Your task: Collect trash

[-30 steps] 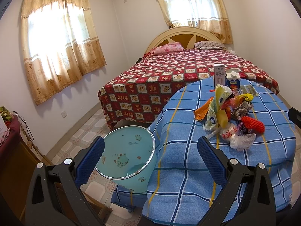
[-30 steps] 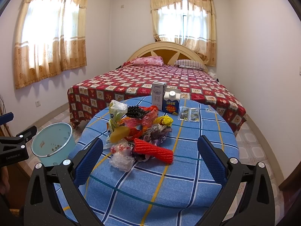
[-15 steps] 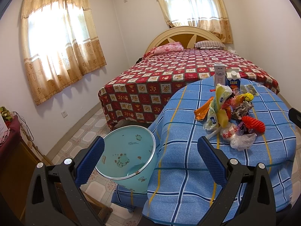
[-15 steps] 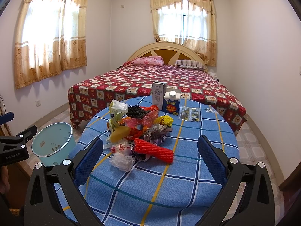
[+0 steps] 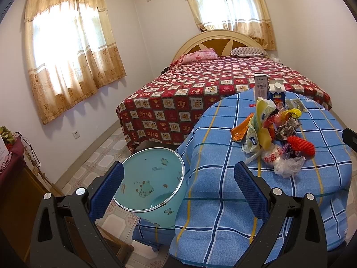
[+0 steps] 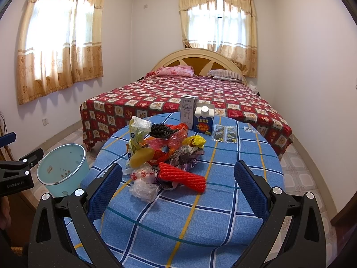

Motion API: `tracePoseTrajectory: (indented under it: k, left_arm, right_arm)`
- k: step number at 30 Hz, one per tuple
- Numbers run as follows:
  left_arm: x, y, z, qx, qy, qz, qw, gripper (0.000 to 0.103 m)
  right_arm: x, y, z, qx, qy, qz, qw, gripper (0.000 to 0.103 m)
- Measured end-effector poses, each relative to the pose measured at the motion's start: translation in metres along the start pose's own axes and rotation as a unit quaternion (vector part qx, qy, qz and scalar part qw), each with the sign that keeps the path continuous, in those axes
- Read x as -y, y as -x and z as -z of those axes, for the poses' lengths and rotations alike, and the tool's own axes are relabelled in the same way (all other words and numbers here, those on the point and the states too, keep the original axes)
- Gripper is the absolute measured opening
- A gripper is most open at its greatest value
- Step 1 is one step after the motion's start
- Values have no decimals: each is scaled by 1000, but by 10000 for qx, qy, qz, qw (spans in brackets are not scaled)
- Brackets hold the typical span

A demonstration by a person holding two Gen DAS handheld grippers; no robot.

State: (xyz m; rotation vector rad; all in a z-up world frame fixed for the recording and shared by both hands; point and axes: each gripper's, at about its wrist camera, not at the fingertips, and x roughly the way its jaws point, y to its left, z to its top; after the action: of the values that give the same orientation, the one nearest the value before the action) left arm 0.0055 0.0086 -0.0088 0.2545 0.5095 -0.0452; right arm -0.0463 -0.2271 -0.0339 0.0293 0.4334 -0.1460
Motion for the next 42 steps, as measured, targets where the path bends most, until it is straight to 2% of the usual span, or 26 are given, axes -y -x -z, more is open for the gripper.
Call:
tracePoseTrajectory:
  k: [6,9,14,19,25,30,32,33,35,37,40,42]
  left_arm:
    - [5,-8,4,-96,-57,-17,9999,97]
    - [10,-24,9,-227,-89,-57,9997,97]
    - [22,-70,27,-842,-59,37,9964,97]
    - [32,-99,38,-1021,-72,-99,9947,97]
    - [45,-122,40,-1199,-161,-153,9925,97]
    - [58,-128,36,-1085,-270,-143,9936,97]
    - [61,-131,34,-1120,-267,-100,9933,97]
    - [62,-134,33,-1124,-263,-83,9933,97]
    - [65,-135,30,-1122,-231,0,9934,97]
    - [70,-132,28,-1097,-235,64,9937,97]
    - [77,-127,24,-1025,-253,154,9943,97]
    - [82,-125,21,-1002,-241,215,9944,97]
  right_arm:
    - [8,-12,4,-154,-46,43,9999,98]
    - [17,-23,8,-210,-56,169,9996,98]
    - [33,-48,21,-375,-45,405,9985,98]
    - [46,-81,41,-561,125,659,9962,98]
    - [52,-116,52,-744,228,535,9955,98]
    - [43,-134,51,-815,443,341,9951,96]
    - [41,-141,50,-887,508,234,9945,77]
    - [41,-144,49,-967,526,111,9939,62]
    - [39,-152,50,-1128,567,-107,9919,50]
    - [41,-156,51,-1204,495,-306,9910,15]
    - [44,-155,52,-1257,384,-407,9905,1]
    - [47,-150,52,-1239,304,-450,9908,1]
